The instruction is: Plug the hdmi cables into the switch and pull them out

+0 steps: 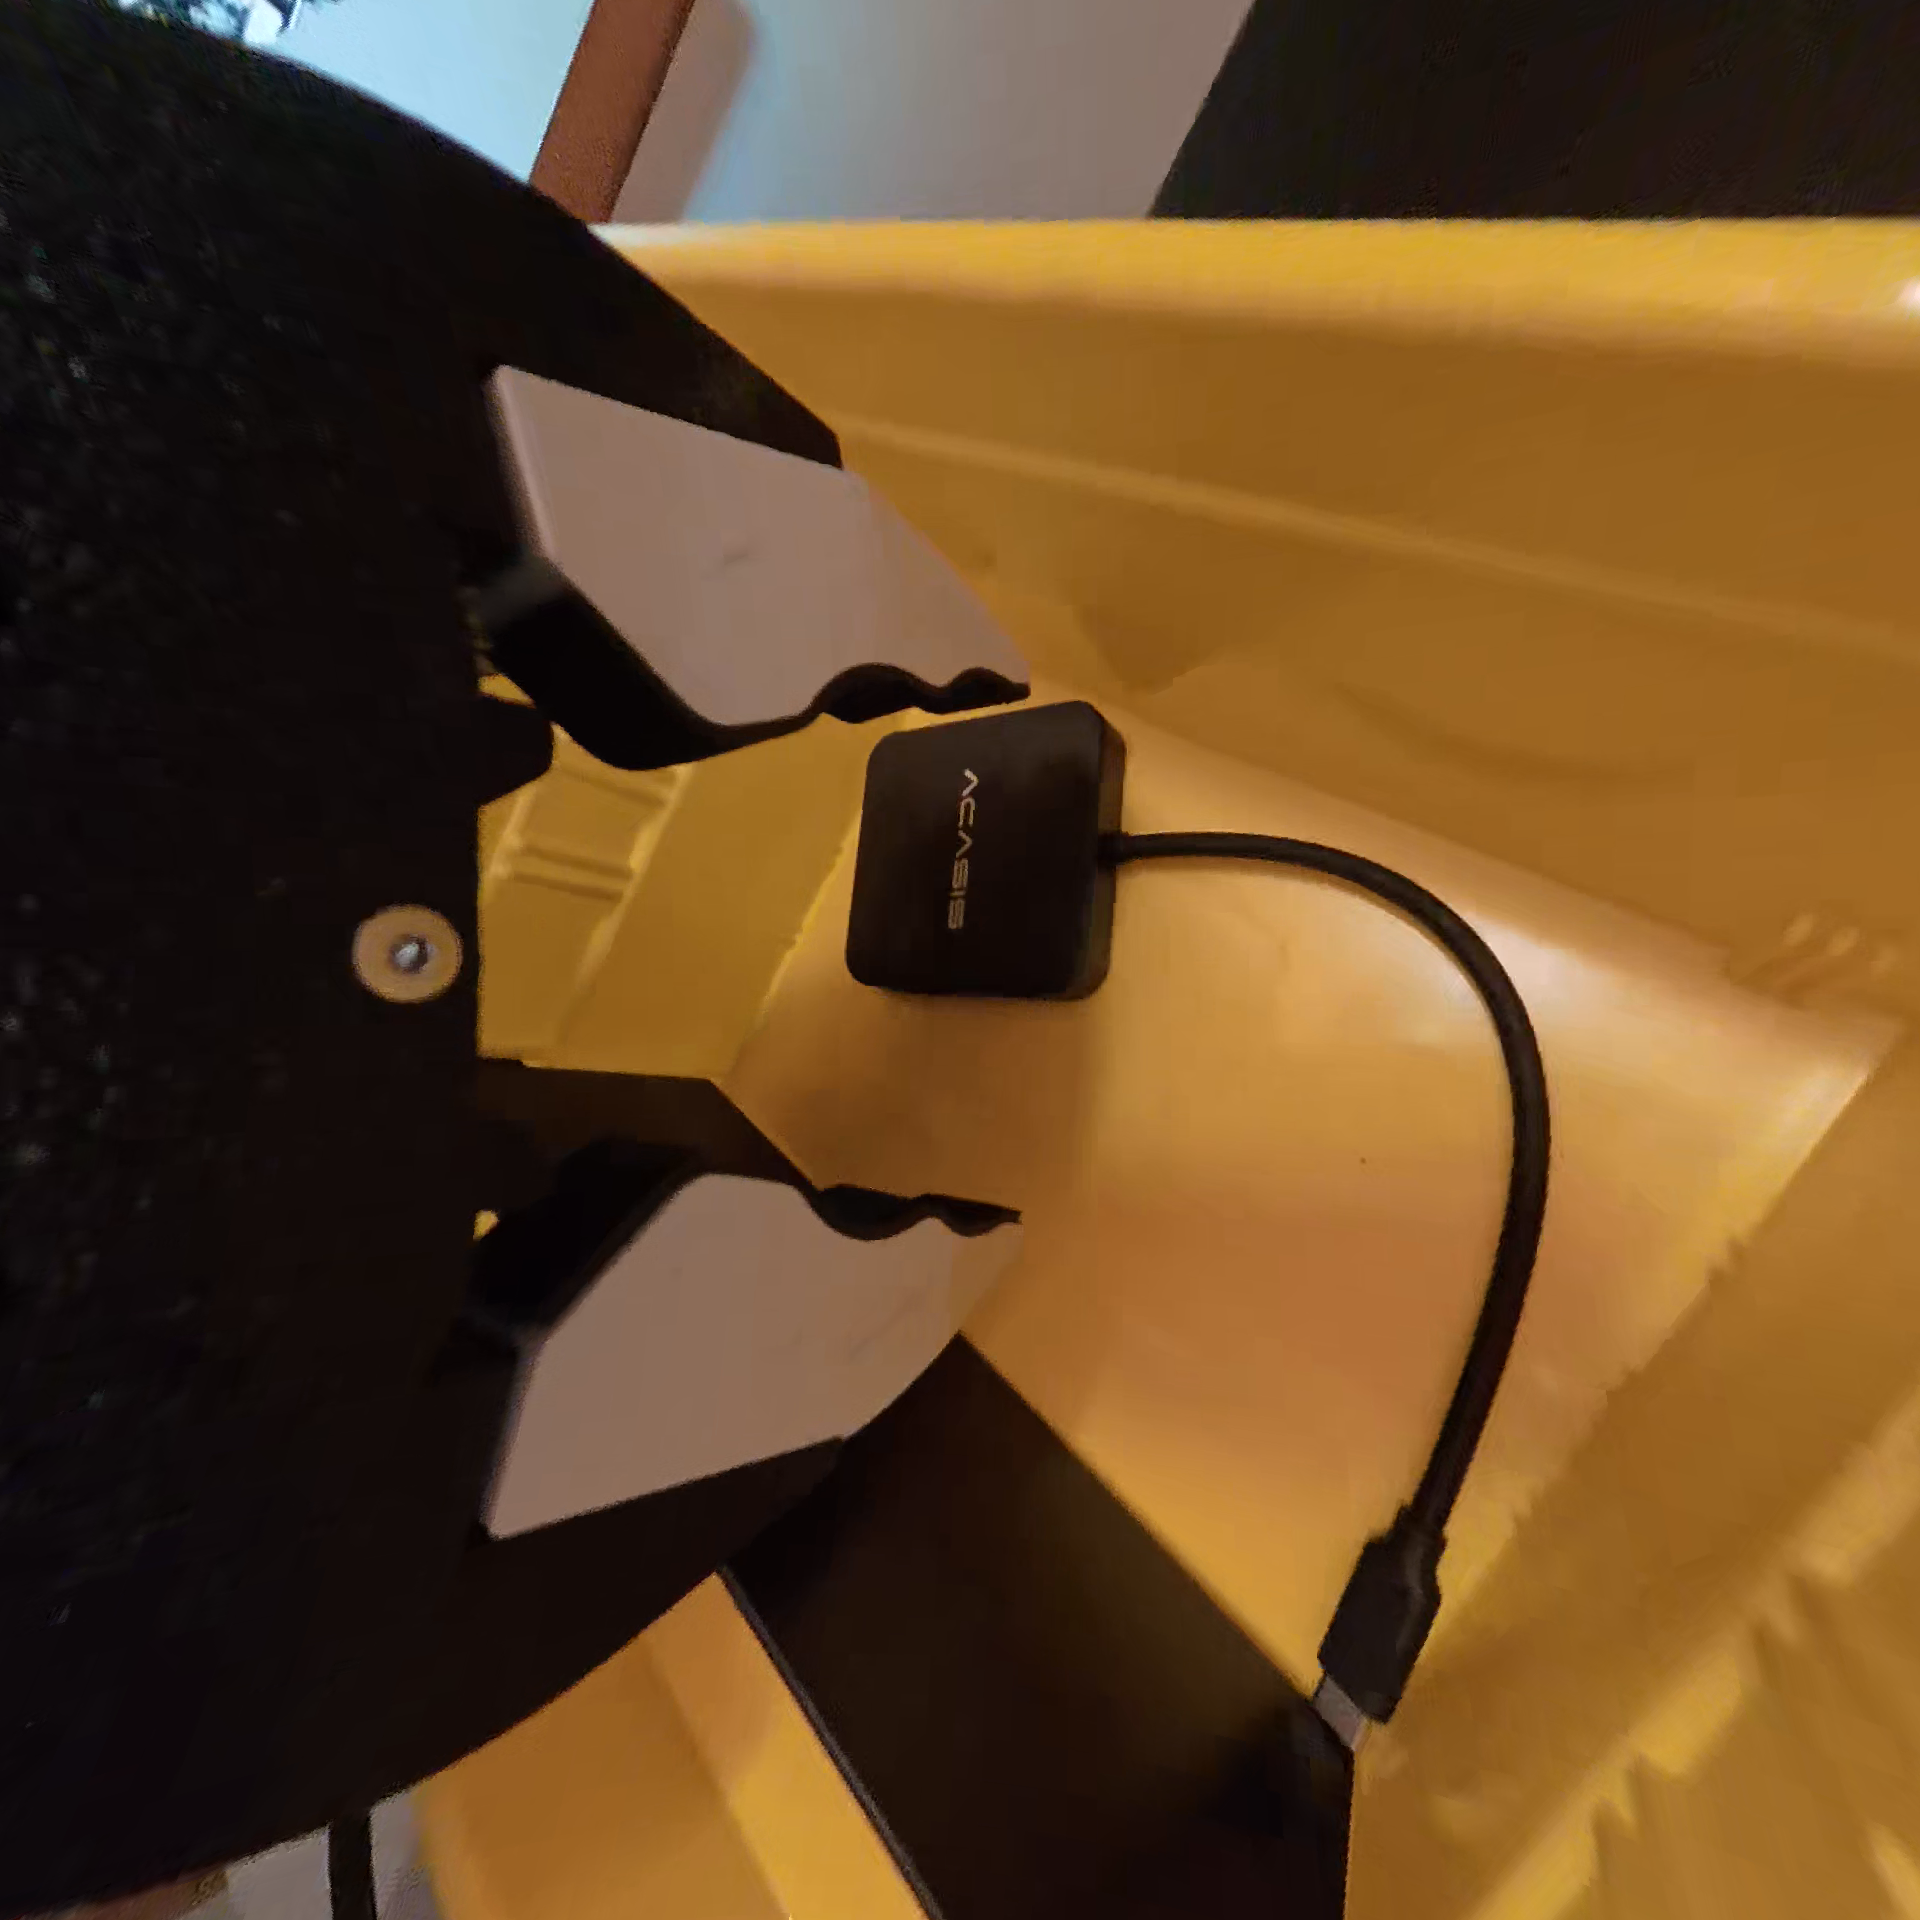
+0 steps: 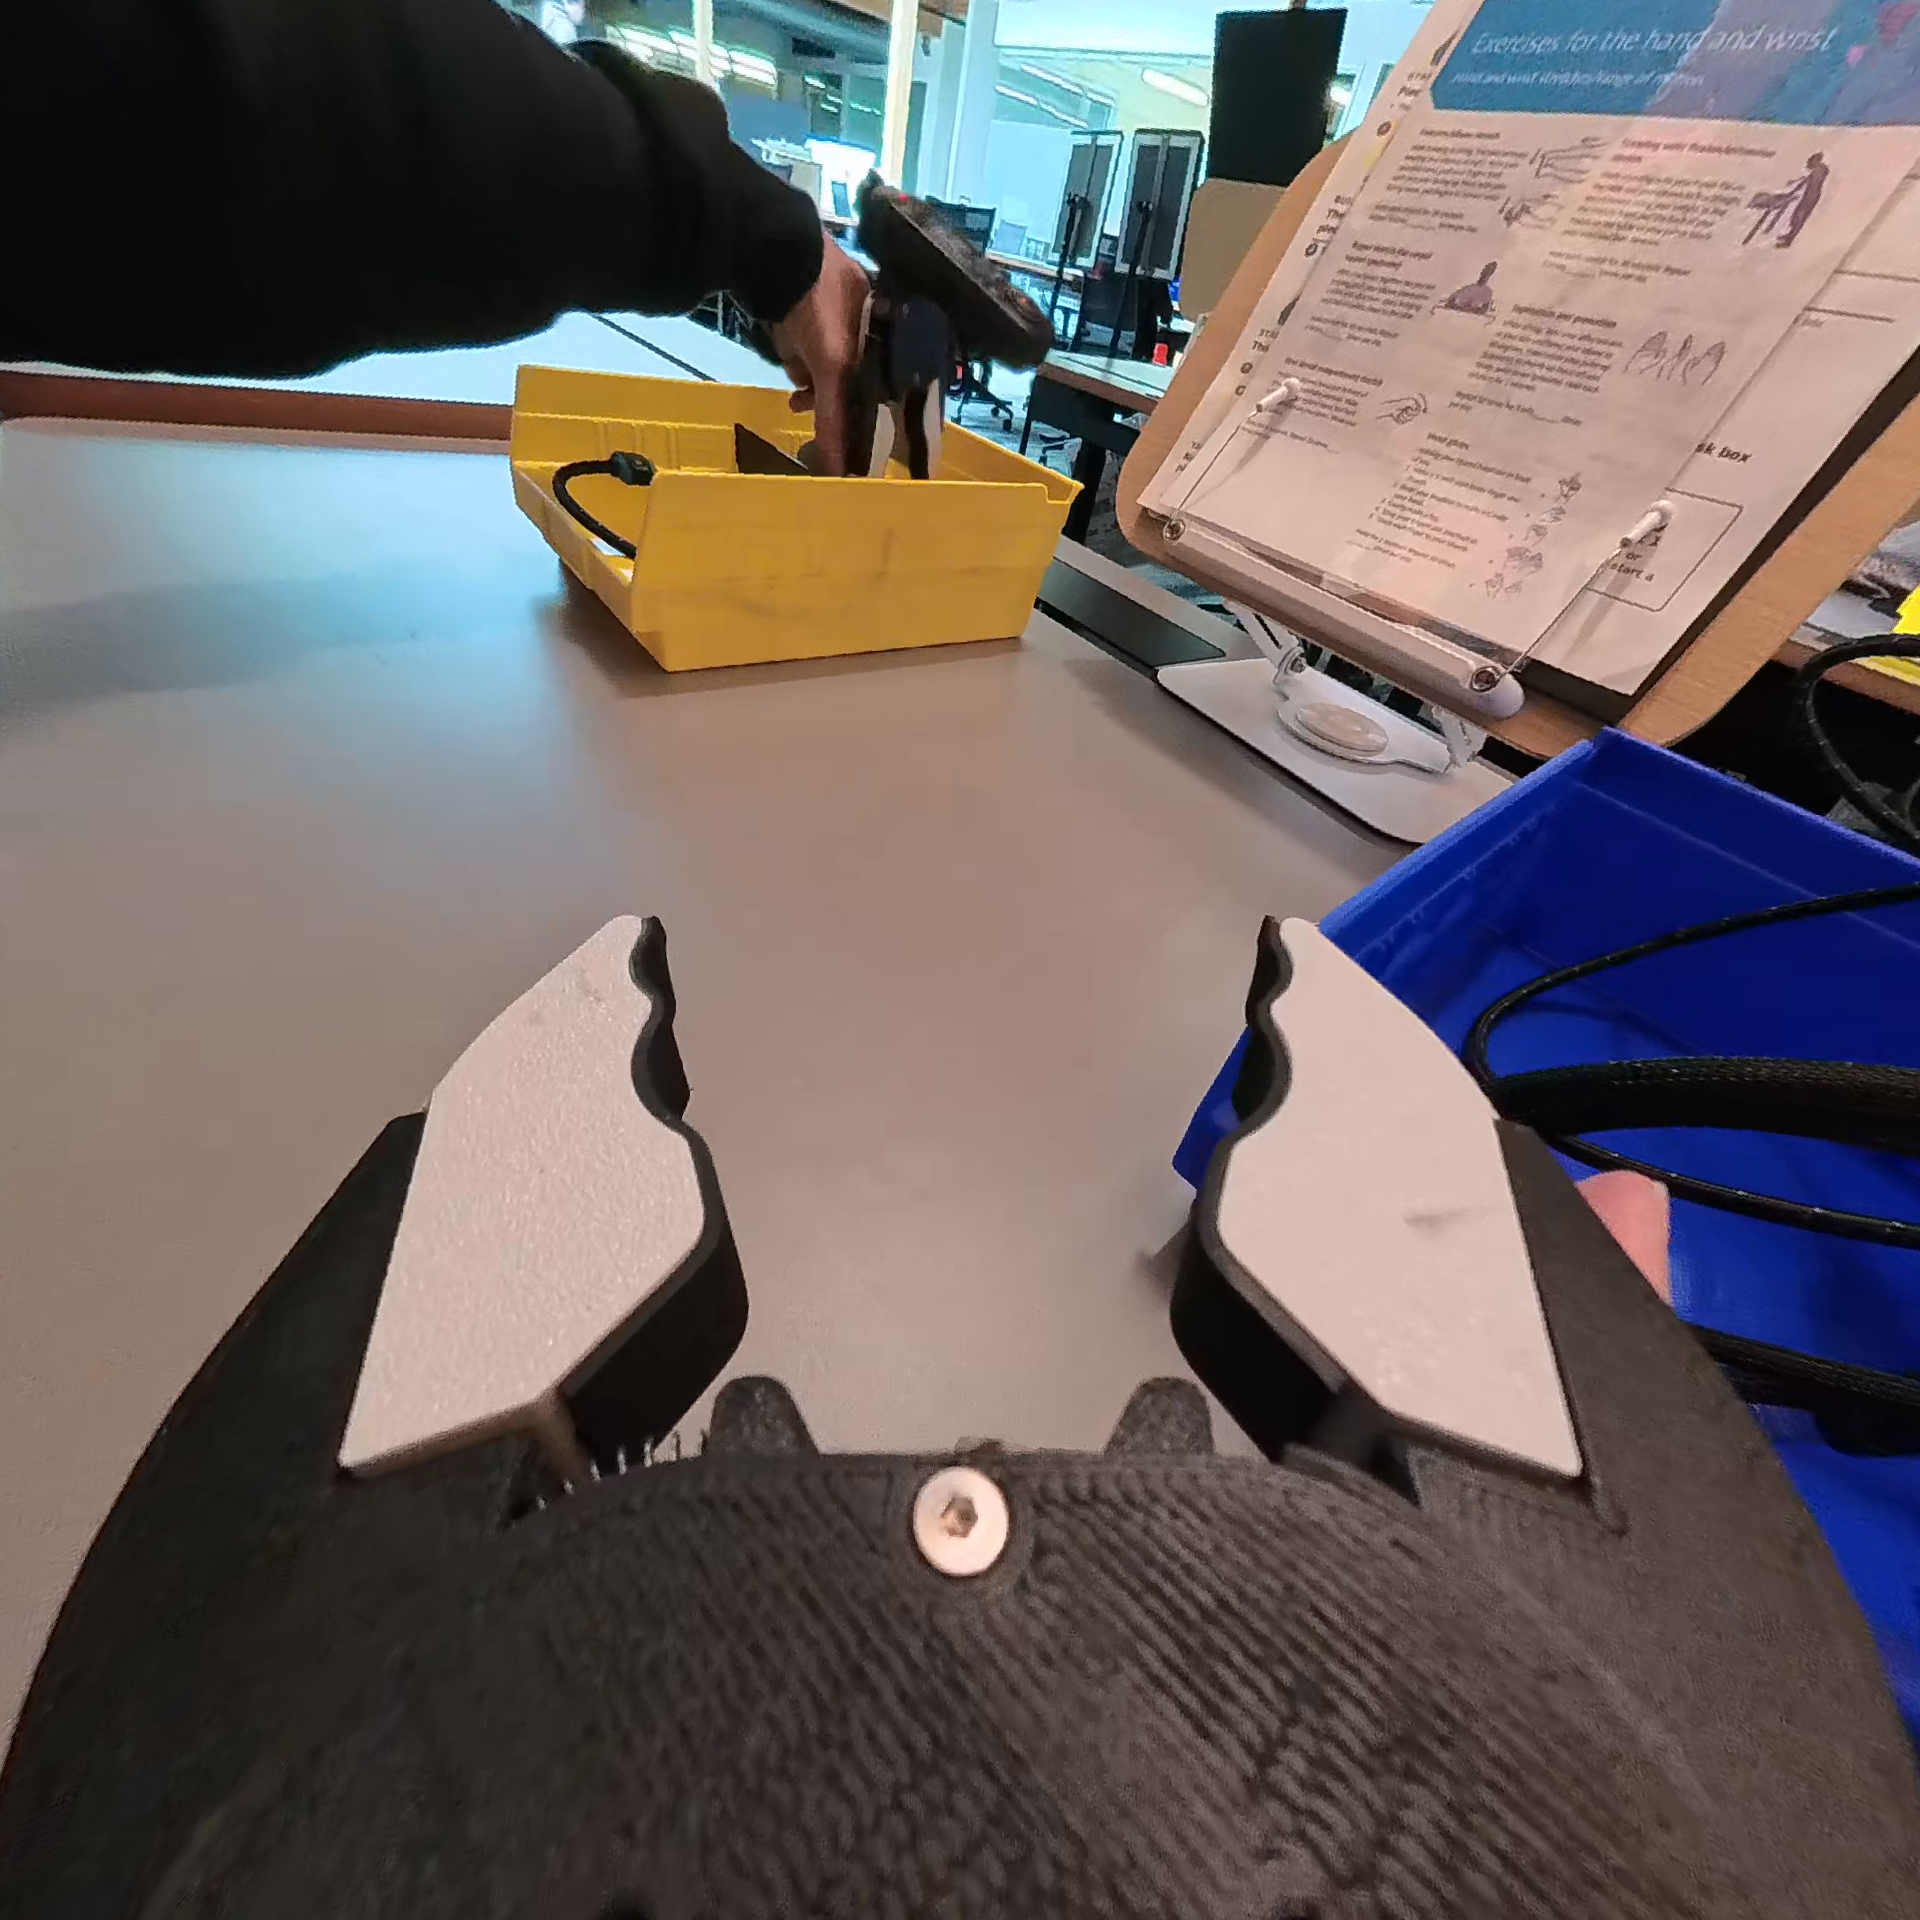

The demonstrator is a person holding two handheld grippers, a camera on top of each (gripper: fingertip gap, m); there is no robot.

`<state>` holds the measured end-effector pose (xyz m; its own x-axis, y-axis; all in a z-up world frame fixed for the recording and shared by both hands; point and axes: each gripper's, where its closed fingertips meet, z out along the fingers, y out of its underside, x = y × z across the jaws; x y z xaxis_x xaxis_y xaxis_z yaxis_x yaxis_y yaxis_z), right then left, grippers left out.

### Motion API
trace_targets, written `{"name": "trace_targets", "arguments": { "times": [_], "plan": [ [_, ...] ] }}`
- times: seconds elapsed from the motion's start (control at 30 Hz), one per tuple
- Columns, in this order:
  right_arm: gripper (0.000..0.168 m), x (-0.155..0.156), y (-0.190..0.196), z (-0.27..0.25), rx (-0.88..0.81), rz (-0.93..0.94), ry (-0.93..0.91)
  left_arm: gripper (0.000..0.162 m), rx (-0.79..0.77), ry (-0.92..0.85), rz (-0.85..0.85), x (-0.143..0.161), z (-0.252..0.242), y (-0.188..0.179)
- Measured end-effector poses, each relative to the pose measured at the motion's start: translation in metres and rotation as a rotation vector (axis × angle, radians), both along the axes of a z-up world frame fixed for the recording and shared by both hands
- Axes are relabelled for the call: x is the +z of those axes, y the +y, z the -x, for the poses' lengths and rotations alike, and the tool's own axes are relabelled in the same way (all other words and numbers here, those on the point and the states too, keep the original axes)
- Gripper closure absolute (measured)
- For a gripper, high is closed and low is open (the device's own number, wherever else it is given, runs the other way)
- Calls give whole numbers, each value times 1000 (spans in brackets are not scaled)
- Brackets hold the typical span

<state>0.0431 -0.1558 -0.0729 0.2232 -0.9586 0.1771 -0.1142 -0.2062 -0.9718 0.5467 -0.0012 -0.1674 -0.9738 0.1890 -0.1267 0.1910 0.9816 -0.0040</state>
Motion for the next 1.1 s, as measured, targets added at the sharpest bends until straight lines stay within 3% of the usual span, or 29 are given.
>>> {"name": "trace_targets", "arguments": {
  "times": [0.1, 0.3, 0.5, 0.57, 0.73, 0.77, 0.97, 1.1],
  "plan": [
    [63, 1, 1, 0, 2, 7, 1, 73, 8, 21, -48, -12, 3, 11],
    [64, -2, 1, 2, 5, 20, 13, 72, -16, -106, -55, -20, -24, 12],
    [66, -6, 5, 1, 26, 26, 36, 80, 33, 14, -97, -25, -22, 17],
    [66, -9, 5, 2, 28, 47, 48, 76, 51, 69, -138, -28, -17, 20],
    [68, -9, 2, 2, 18, 61, 46, 87, 39, 104, -160, -29, -13, 21],
    [69, -9, 0, 2, 8, 66, 44, 95, 20, 93, -149, -29, -13, 20],
    [75, 2, -11, 6, -53, 47, 13, 96, -50, -128, -98, -19, -21, 23],
    [75, 15, -23, 9, -128, 2, -30, 96, -81, -410, -10, 23, -29, 15]
  ]
}}
